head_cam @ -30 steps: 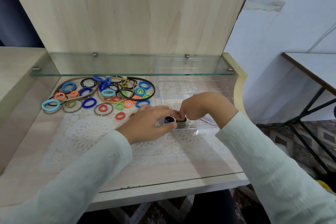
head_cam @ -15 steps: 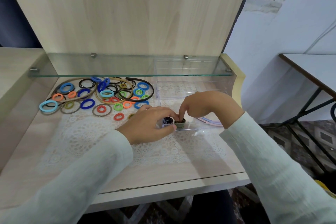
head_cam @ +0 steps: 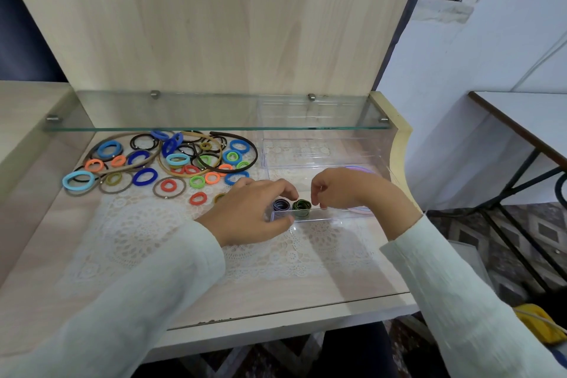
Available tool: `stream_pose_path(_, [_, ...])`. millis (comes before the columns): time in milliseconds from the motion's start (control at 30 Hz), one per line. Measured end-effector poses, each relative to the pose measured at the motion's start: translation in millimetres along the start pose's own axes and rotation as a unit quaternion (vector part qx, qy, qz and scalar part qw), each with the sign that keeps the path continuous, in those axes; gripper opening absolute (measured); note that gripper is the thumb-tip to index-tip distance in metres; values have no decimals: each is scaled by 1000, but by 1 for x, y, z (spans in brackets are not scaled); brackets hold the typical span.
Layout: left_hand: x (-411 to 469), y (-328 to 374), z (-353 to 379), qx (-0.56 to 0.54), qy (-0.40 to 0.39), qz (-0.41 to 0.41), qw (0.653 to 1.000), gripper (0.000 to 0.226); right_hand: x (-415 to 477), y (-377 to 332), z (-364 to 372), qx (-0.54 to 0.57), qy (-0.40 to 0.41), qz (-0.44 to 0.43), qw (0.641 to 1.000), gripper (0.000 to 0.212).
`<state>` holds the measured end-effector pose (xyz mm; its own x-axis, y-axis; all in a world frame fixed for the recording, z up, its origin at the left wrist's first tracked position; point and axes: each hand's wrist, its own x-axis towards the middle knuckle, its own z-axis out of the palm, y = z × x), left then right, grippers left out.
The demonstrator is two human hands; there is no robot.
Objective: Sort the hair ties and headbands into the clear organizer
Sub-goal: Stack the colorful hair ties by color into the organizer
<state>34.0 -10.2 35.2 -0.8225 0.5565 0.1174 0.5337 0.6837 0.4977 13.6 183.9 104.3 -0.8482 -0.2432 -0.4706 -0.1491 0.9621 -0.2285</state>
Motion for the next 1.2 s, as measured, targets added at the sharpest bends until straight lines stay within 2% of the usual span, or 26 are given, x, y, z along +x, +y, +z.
stream_pose_path(67, [1,1,2,5,4,4,1000,33,0,0,4,-34,22,2,999,14])
stream_pose_path(100, [1,1,2,6,9,5,1000,33,1,1,6,-41,25,3,999,19])
stream_pose_path(167, [2,1,3,8,15,4,1000,33,5,0,9,-35,26,0,999,25])
stream_pose_path(333, [3,3,1,4,18,3,1000,34,13,0,13,-21,33,-16,999,21])
stream_pose_path(633, [2,2,0,-6,13,0,1000,40,12,0,10,13,43,19,999,25])
stream_pose_path(900, [3,-1,5,71,11,9,997,35,14,-6,19,-68,6,16,998,20])
stream_pose_path(933, [4,0,5,75,9,8,997,35,14,-7,20,-83,5,15,996,25])
stream_pose_path(1000, [5,0,5,79,9,6,997,34,18,-7,24,-119,17,18,993,30])
stream_pose_path(1067, [6,-1,5,78,7,3,997,34,20,-7,28,-141,33,19,989,26])
stream_pose_path(1200, [7,-2,5,76,3,3,997,35,24,-6,29,-126,39,14,991,25])
